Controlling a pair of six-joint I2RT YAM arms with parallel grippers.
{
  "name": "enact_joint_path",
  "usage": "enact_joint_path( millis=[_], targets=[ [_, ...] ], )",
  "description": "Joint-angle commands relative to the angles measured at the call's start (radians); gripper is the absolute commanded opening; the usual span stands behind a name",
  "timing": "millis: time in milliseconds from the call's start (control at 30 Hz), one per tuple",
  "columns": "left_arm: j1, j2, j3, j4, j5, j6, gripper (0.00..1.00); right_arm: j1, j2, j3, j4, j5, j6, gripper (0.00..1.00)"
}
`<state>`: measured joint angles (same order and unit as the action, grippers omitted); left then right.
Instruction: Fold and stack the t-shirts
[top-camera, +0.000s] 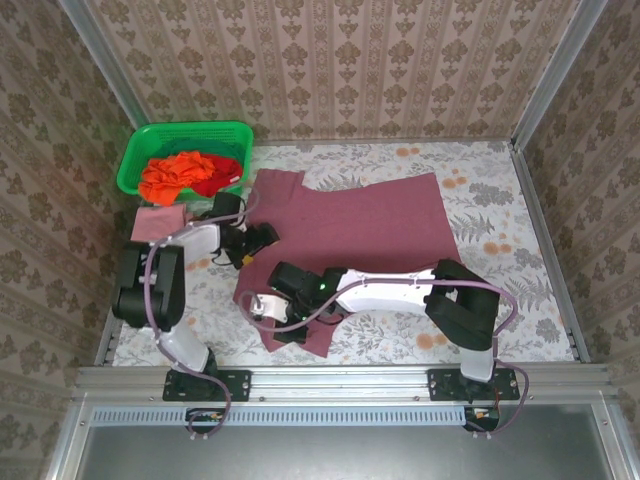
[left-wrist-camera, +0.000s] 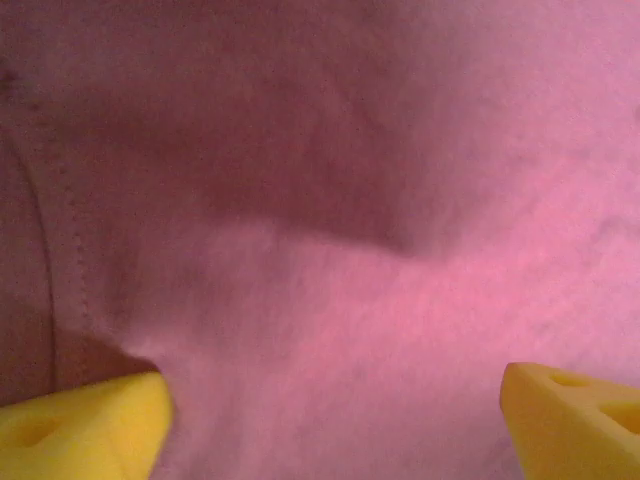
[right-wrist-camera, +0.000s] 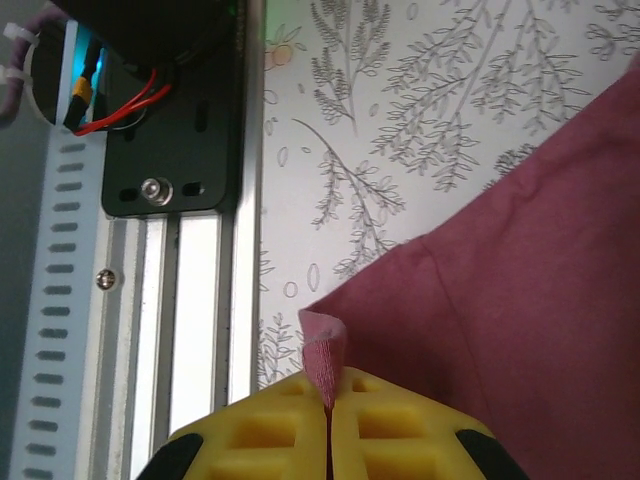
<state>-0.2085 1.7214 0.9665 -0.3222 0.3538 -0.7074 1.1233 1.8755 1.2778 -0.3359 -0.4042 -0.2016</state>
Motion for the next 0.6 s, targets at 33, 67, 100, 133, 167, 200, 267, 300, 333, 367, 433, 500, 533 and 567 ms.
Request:
enact_joint_path(
  millis=[33, 67, 100, 133, 167, 200, 267, 300, 333, 367, 433, 500, 533, 567],
  targets=[
    [0.005, 0.152, 0.09, 0.058, 0.02, 0.021, 0.88, -0.032, 0.014, -0.005, 0.035, -0.019, 0.018, 0.08],
    [0.004, 0.189, 0.12, 0.059, 0.026, 0.021, 0.88, -0.036, 0.016, -0.004, 0.036, -0.019, 0.016, 0.08],
    [0.005, 0.225, 0.152, 0.053, 0.031, 0.022, 0.88, -0.042, 0.023, -0.002, 0.039, -0.019, 0.015, 0.08],
    [0.004, 0.254, 0.181, 0.047, 0.035, 0.024, 0.88, -0.047, 0.028, 0.001, 0.039, -0.019, 0.014, 0.09],
    [0.005, 0.28, 0.216, 0.04, 0.034, 0.027, 0.88, -0.055, 0.033, 0.003, 0.046, -0.018, 0.015, 0.1],
    [0.006, 0.308, 0.244, 0.034, 0.031, 0.029, 0.88, -0.064, 0.039, 0.004, 0.055, -0.018, 0.016, 0.1],
    [0.012, 0.362, 0.317, 0.004, 0.031, 0.034, 0.88, -0.082, 0.051, 0.011, 0.068, -0.018, 0.017, 0.11],
    [0.013, 0.38, 0.347, -0.006, 0.033, 0.036, 0.88, -0.094, 0.058, 0.017, 0.078, -0.015, 0.019, 0.11],
    [0.015, 0.393, 0.37, -0.017, 0.034, 0.039, 0.88, -0.105, 0.064, 0.023, 0.086, -0.013, 0.021, 0.12],
    [0.015, 0.401, 0.392, -0.026, 0.037, 0.041, 0.88, -0.116, 0.072, 0.035, 0.084, -0.01, 0.02, 0.16],
    [0.013, 0.395, 0.413, -0.04, 0.037, 0.048, 0.88, -0.128, 0.07, 0.048, 0.078, -0.007, 0.021, 0.29],
    [0.008, 0.368, 0.415, -0.057, 0.03, 0.057, 0.89, -0.133, 0.046, 0.045, 0.083, -0.008, 0.023, 0.49],
    [0.006, 0.35, 0.41, -0.062, 0.026, 0.062, 0.9, -0.136, 0.025, 0.034, 0.09, -0.013, 0.034, 0.61],
    [0.003, 0.325, 0.403, -0.066, 0.024, 0.065, 0.91, -0.143, -0.006, 0.014, 0.109, -0.025, 0.05, 0.75]
  ],
)
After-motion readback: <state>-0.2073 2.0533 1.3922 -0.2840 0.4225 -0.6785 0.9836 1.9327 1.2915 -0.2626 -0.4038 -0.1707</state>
